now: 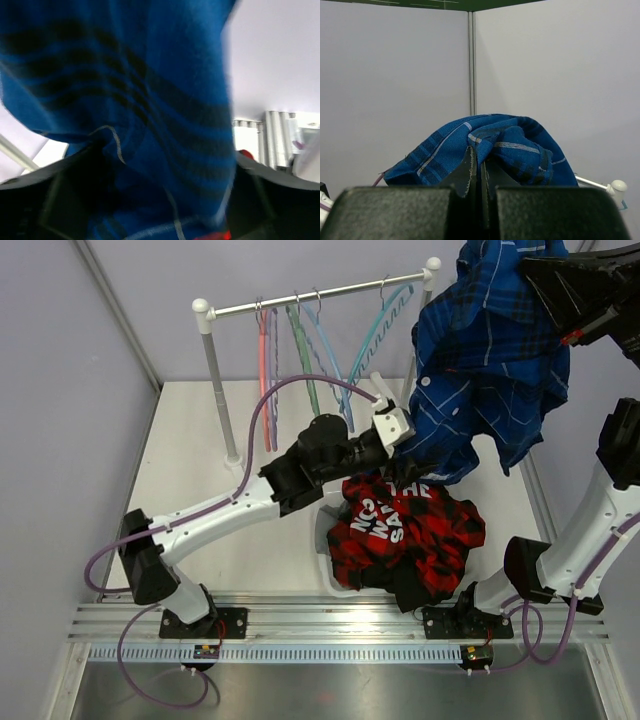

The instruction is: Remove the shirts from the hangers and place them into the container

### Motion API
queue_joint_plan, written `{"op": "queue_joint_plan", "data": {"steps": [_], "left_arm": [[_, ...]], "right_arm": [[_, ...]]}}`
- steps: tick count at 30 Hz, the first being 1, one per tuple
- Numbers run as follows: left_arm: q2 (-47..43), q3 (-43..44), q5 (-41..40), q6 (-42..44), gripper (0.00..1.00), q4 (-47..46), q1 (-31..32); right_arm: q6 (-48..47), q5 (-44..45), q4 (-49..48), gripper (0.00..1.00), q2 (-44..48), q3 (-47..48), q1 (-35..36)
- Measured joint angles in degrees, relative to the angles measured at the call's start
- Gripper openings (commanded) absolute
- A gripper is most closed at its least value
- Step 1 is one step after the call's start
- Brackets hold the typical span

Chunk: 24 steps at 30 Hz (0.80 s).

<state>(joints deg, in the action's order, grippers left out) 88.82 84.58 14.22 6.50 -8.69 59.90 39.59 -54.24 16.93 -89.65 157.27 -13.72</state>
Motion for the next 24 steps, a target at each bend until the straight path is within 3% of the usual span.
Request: {"op": "queue_joint_plan", "data": {"steps": [1,2,4,5,6,16,24], "left_arm": [[0.9,0.5,-0.5,0.5,0.69,0.0,0.0],[1.6,1.0,-0.8,0.8,0.47,0.1,0.0],[3.3,2.5,-1.6,1.5,0.24,0.3,-0.1],[3.7,3.0,-1.8,1.8,0.03,0.3,0.0],[4.0,3.6,-2.3,1.9,0.0,0.5,0.0],[3.9,13.2,-4.3,2.8,0.0,-0.4,-0.1],[3.7,32.6,0.0,-1.4,0.0,-2.1,-0.2]], "right_arm": [[0.2,-0.2,0.0,0.0,0.2,0.0,-0.1],[0.2,-0.5,0.0,0.0,0.3,0.0,-0.2],[0.1,-0.8,0.0,0.0,0.6,-0.3,-0.3],[0.1,-0.9,0.1,0.0,0.8,-0.4,-0.3],[-0.1,-0.9,0.2,0.0,1.0,-0.7,-0.3],[-9.1,0.8,6.0,0.0,4.3,-5.3,-0.3],[-16.0,2.3,10.3,0.0,6.3,-12.2,-0.3]]}}
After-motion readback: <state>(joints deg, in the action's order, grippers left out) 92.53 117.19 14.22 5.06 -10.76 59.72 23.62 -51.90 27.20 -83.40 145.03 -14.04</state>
